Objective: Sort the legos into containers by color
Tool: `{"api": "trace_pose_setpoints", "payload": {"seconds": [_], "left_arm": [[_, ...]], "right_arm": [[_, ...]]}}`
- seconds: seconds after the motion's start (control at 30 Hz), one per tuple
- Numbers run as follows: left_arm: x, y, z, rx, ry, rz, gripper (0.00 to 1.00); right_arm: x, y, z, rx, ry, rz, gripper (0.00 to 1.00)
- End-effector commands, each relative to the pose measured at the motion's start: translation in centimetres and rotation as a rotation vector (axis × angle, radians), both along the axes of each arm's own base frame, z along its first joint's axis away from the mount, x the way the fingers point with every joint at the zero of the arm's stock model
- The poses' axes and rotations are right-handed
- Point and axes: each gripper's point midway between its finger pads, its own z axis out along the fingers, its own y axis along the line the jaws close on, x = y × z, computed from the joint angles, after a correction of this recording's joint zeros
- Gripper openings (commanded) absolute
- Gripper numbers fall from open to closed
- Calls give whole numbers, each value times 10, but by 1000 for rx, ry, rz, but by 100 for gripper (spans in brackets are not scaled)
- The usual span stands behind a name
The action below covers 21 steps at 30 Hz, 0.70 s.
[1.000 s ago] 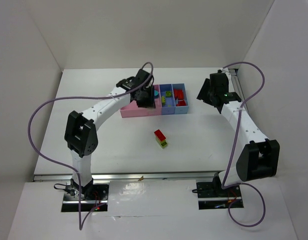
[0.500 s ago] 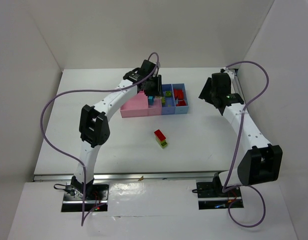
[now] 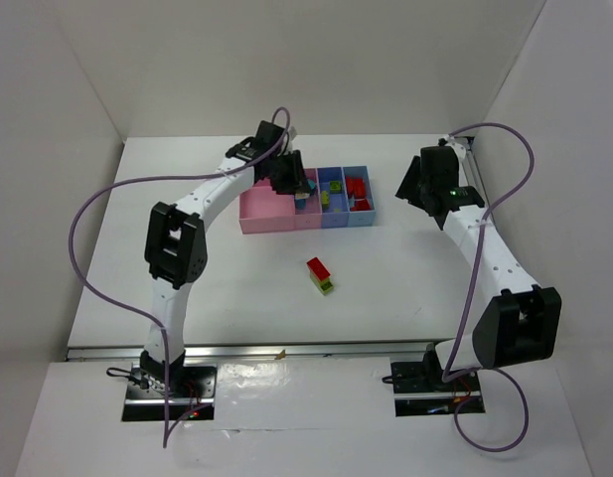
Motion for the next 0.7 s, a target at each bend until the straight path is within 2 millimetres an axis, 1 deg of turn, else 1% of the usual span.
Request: {"api": "trace_pose_setpoints", "payload": {"seconds": [0.0, 0.03, 0.07, 0.1, 0.13, 0.17, 0.2, 0.23, 0.27, 0.3, 0.33, 0.37, 0.4, 0.43, 0.47, 0.5, 0.53, 0.57, 0.6, 0.63, 0.67], "left_arm": [[19, 72, 14, 74, -35, 183, 23], [19, 83, 8, 109, -30, 201, 25], [19, 88, 6, 113, -21, 209, 37], [21, 93, 6, 121, -27, 208, 54], [18, 93, 2, 128, -9, 194, 71], [19, 92, -5, 140, 5, 173, 85], [19, 90, -6, 141, 8, 156, 98], [18, 85, -4, 148, 7, 137, 100], [15, 78, 6, 150, -4, 116, 100], [15, 73, 10, 153, -20, 97, 100], [9, 69, 14, 154, -20, 86, 100], [8, 64, 24, 150, -46, 71, 100], [-2, 50, 30, 136, -52, 36, 99], [-10, 44, 44, 125, -76, 21, 97], [-20, 38, 42, 129, -67, 2, 97], [-37, 22, 42, 133, -60, -40, 95], [-48, 15, 49, 123, -64, -53, 95], [-62, 14, 37, 146, -19, -42, 94], [-78, 2, 32, 162, 6, -53, 94], [-91, 4, 25, 190, 50, -35, 94], [-101, 10, 16, 222, 93, 42, 96]], "right_arm": [[-1, -2, 7, -20, -18, -8, 66], [0, -2, 3, -21, -9, -7, 66], [2, 1, 5, -11, -19, 3, 66], [3, 3, 2, -4, -9, 14, 66], [4, 4, 3, 4, -20, 9, 66], [4, 8, 3, 18, -18, 25, 66], [7, 10, 3, 25, -17, 35, 66], [7, 13, -1, 26, -4, 59, 66], [8, 19, 3, 27, -9, 105, 66], [7, 29, 0, 25, 3, 149, 67], [7, 37, -6, 24, 19, 185, 67], [3, 43, -9, 13, 35, 224, 67], [0, 53, -15, 10, 58, 252, 67], [-5, 55, -21, -4, 79, 252, 67], [-8, 52, -27, -4, 98, 231, 67], [-14, 51, -33, -13, 109, 218, 67], [-17, 49, -34, -10, 111, 203, 67], [-19, 48, -35, 0, 110, 182, 67], [-21, 43, -37, -11, 111, 156, 67], [-20, 41, -31, -14, 87, 148, 67], [-20, 40, -30, -8, 85, 132, 67]]}}
